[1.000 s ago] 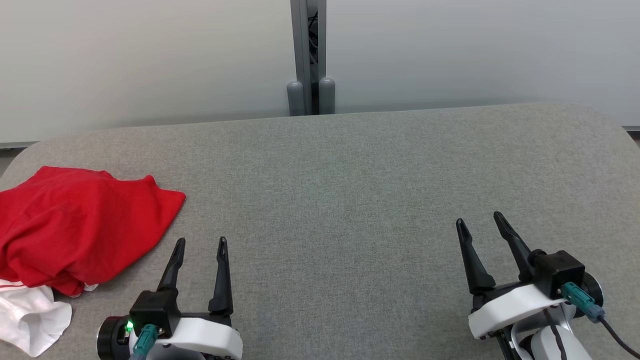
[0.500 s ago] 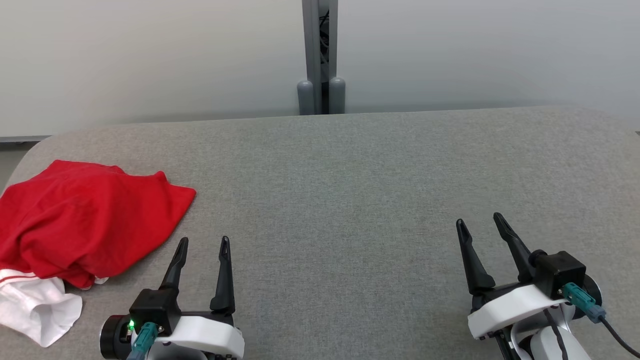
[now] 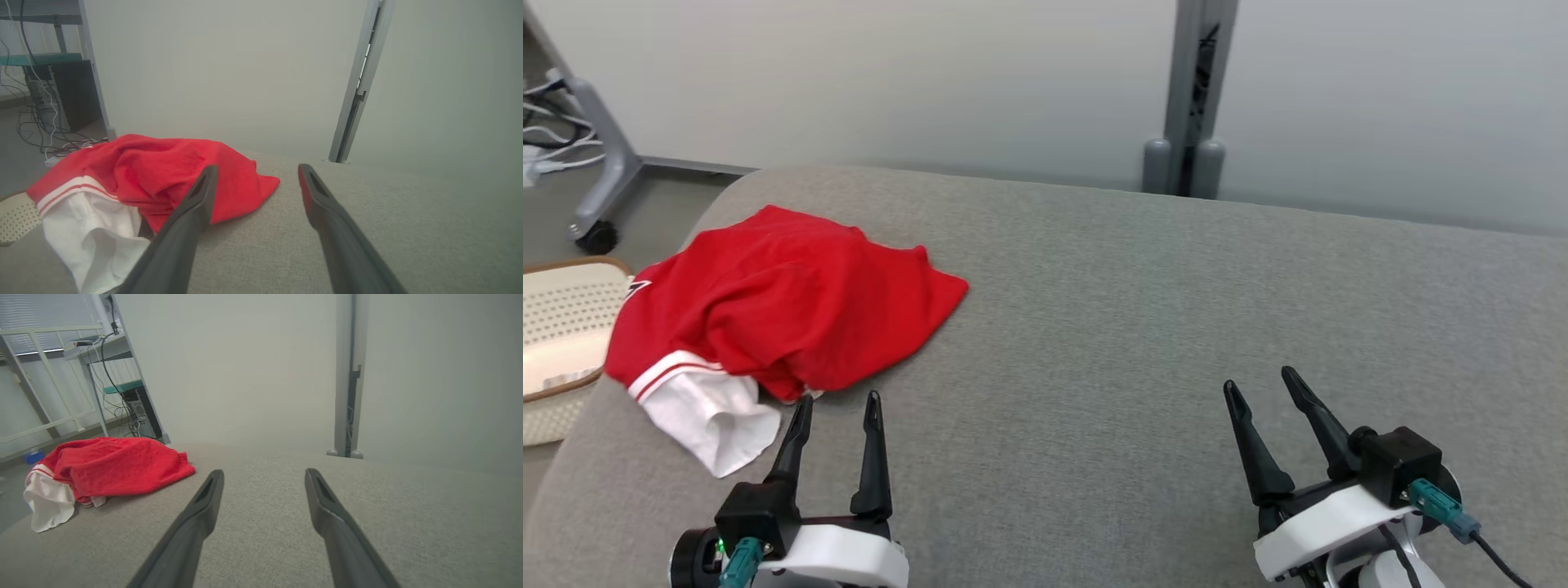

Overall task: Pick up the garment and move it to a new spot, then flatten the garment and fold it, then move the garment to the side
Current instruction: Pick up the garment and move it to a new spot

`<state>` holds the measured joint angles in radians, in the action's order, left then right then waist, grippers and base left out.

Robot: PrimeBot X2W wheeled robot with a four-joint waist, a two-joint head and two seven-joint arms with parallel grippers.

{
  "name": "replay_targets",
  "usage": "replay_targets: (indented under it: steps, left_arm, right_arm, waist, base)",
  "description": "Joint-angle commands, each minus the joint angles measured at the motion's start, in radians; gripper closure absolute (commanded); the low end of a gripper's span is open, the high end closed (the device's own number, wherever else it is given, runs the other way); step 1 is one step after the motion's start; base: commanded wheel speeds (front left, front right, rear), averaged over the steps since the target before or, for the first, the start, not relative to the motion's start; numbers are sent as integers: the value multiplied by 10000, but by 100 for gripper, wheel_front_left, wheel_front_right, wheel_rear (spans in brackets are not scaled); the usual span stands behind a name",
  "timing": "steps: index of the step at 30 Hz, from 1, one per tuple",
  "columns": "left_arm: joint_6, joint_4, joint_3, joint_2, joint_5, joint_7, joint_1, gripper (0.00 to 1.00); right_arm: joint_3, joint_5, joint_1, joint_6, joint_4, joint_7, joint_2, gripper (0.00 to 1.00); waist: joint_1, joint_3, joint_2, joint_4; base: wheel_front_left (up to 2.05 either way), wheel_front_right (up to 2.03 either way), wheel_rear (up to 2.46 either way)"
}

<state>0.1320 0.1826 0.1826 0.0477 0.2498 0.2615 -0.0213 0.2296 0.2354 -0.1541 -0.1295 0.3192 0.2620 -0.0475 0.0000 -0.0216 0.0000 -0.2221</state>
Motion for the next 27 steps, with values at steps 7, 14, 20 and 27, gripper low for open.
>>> replay_targets:
  steps: [7, 14, 20, 27]
  left_arm:
    - [-159, -85, -437, 43, -58, 40, 404, 0]
    - [-199, -165, -629, 40, -159, 40, 728, 0]
    - [-73, -352, -844, 42, 30, 40, 812, 0]
    - [3, -452, -853, 43, 88, 40, 777, 0]
  right_arm:
    - [391, 457, 44, -21, -20, 57, -71, 0]
    - [765, 693, 146, -21, 77, 39, -67, 0]
    - [1020, 768, -77, -21, 233, 39, -70, 0]
    - [1024, 691, -210, -21, 374, 39, -68, 0]
  waist:
    - [0, 233, 0, -1794]
    - [0, 435, 0, -2535]
    - [0, 318, 0, -2635]
    - [0, 243, 0, -2660]
  base:
    - [0, 0, 0]
    - [0, 0, 0]
    - [0, 0, 0]
    - [0, 0, 0]
